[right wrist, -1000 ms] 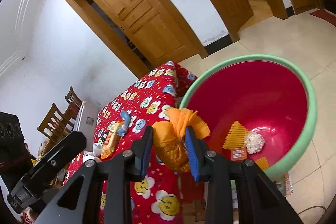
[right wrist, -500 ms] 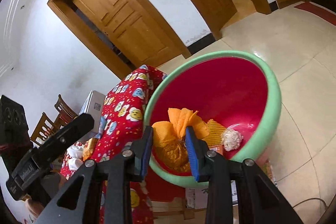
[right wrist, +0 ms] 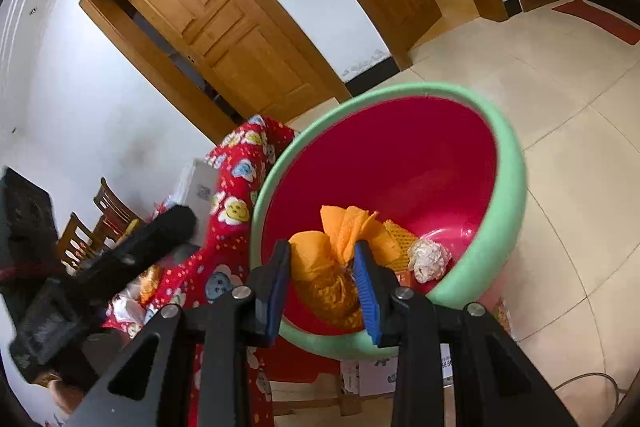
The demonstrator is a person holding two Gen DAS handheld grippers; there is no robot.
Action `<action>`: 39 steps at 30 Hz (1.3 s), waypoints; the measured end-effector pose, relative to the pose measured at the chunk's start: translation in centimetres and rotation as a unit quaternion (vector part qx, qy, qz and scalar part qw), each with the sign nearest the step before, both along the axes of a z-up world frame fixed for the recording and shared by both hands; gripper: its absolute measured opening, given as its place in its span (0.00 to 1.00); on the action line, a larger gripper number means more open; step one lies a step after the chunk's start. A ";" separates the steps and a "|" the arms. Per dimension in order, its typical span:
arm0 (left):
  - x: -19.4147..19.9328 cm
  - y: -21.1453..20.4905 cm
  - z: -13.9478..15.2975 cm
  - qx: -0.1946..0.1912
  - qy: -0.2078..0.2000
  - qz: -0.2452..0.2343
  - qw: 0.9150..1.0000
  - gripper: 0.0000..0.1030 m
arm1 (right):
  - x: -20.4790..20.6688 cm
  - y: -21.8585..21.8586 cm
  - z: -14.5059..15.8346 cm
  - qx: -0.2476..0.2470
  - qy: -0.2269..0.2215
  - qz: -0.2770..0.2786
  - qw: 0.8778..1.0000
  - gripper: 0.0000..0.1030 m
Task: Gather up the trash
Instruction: 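Open the right tool to drop the orange bag into the basin, then open the left tool to drop the medicine box into the basin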
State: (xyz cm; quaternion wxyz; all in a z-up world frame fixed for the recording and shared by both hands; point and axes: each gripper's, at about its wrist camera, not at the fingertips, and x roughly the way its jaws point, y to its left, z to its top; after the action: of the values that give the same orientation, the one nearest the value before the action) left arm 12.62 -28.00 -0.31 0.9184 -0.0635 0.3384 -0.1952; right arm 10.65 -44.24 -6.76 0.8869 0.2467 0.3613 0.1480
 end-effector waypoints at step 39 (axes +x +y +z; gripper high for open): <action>0.3 -0.9 -0.8 -0.014 0.015 -0.027 0.999 0.94 | -2.2 -0.9 1.7 -0.080 -0.036 -0.093 0.992 0.68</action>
State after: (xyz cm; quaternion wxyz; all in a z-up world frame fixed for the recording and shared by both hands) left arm 12.87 -28.94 -1.10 0.9068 -0.0699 0.3507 -0.2231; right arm 8.41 -45.17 -5.06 0.9263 0.2019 0.3151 0.0439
